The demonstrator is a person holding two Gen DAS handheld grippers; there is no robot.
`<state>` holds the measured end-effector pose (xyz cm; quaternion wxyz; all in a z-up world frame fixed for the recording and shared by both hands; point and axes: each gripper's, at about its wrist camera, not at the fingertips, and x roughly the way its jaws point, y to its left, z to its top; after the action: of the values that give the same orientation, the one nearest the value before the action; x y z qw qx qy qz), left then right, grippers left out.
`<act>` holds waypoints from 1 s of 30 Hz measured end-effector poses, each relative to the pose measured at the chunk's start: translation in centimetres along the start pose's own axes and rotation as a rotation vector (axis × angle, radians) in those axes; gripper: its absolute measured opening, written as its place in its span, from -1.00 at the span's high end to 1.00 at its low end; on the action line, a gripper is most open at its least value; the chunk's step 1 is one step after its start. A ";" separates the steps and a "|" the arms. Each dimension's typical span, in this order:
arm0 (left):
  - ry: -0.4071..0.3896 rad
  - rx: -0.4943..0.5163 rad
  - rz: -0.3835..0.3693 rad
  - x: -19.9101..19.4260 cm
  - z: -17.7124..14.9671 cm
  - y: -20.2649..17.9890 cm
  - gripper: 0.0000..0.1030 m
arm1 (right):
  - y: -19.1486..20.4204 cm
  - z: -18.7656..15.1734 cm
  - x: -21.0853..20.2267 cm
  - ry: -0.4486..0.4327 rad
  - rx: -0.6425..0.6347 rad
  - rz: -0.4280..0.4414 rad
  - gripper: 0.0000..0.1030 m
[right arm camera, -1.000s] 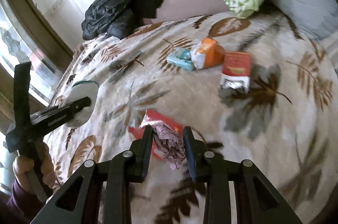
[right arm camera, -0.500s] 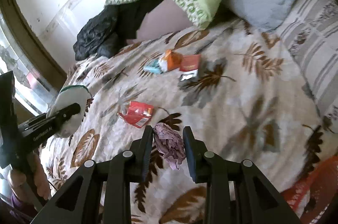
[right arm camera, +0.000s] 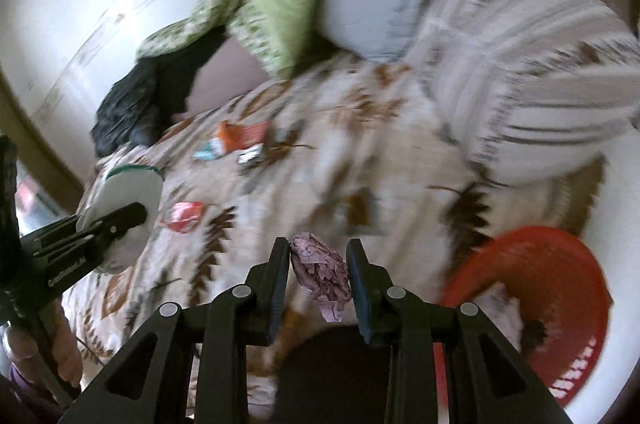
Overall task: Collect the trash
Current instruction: 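Carry the sock and pink wrapper to the red wastebasket and open both tools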
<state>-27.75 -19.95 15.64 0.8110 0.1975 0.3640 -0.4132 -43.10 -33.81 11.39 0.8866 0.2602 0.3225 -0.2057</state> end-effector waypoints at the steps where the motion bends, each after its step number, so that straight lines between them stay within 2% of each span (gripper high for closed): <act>1: 0.008 0.016 -0.028 0.4 0.2 -1.2 0.64 | -1.0 -0.2 -0.5 -0.005 0.018 -0.019 0.40; 9: 0.058 0.155 -0.207 2.9 1.7 -10.9 0.64 | -10.4 -2.3 -5.0 -0.048 0.190 -0.166 0.40; 14: 0.093 0.234 -0.327 4.4 2.3 -17.1 0.62 | -14.7 -3.5 -6.5 -0.057 0.277 -0.216 0.40; 17: 0.124 0.278 -0.372 5.6 2.2 -20.0 0.39 | -16.3 -4.0 -6.6 -0.055 0.315 -0.222 0.36; 18: 0.134 0.282 -0.375 5.9 2.1 -20.6 0.09 | -16.8 -4.1 -6.6 -0.055 0.330 -0.224 0.29; 19: 0.146 0.275 -0.387 6.3 2.0 -21.0 -0.19 | -17.4 -4.3 -6.4 -0.052 0.353 -0.221 0.05; 21: 0.159 0.247 -0.412 6.7 2.1 -20.9 -0.28 | -17.9 -4.3 -6.3 -0.056 0.382 -0.219 -0.28; 25: 0.170 0.210 -0.411 6.8 2.1 -19.8 -0.29 | -18.4 -4.3 -6.2 -0.062 0.407 -0.226 -0.32; 30: 0.128 0.213 -0.321 5.5 1.6 -17.4 -0.33 | -17.9 -3.9 -6.0 -0.063 0.418 -0.211 -0.32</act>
<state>-39.03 -33.96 12.22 0.6843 0.2474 0.3960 -0.5601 -58.68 -44.33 7.00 0.7967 0.3963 0.2706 -0.3674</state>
